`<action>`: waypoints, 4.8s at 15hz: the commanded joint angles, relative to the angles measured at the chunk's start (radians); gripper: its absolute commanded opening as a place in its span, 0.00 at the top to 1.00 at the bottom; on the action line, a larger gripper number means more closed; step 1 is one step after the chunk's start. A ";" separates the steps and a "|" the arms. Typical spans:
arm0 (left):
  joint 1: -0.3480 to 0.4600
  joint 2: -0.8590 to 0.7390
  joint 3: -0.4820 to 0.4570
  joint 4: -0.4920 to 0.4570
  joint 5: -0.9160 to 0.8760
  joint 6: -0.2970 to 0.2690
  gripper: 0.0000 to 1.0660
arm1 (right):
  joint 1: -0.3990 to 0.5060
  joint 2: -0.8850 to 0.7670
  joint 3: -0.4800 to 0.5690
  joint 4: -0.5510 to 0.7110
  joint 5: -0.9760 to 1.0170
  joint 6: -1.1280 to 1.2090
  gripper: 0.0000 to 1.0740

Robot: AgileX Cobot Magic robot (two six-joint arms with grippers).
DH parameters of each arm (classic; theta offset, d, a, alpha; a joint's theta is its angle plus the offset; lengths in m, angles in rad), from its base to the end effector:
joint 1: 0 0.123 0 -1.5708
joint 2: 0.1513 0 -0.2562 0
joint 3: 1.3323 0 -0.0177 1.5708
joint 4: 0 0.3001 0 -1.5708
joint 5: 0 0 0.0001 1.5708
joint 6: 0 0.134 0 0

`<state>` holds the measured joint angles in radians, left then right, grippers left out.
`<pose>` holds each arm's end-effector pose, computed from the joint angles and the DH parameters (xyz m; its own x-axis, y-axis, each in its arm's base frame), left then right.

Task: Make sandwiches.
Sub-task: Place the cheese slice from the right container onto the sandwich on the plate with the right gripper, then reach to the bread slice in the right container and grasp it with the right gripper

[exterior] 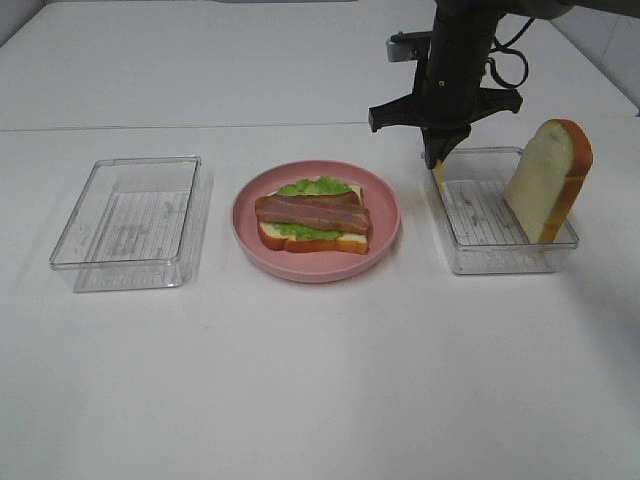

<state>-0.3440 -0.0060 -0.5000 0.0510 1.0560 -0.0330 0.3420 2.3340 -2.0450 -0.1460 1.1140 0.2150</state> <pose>0.1011 -0.0299 0.2827 -0.4222 0.1429 -0.8952 0.2962 0.9550 0.0127 0.5094 0.1628 0.1081 -0.9454 -0.1790 -0.2723 -0.1613 0.9831 -0.0864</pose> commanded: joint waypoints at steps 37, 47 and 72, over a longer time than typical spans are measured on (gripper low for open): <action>0.000 -0.007 0.002 0.002 -0.009 0.002 0.18 | 0.150 0.021 -0.005 0.322 -0.016 0.042 0.36; 0.000 -0.007 0.002 0.002 -0.009 0.002 0.18 | 0.047 -0.222 -0.006 0.054 0.121 0.043 0.32; 0.000 -0.007 0.002 0.002 -0.009 0.002 0.18 | -0.348 -0.164 0.194 0.200 0.115 -0.160 1.00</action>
<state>-0.3440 -0.0060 -0.5000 0.0510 1.0560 -0.0330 -0.0060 2.1700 -1.8570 0.0590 1.2220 0.0640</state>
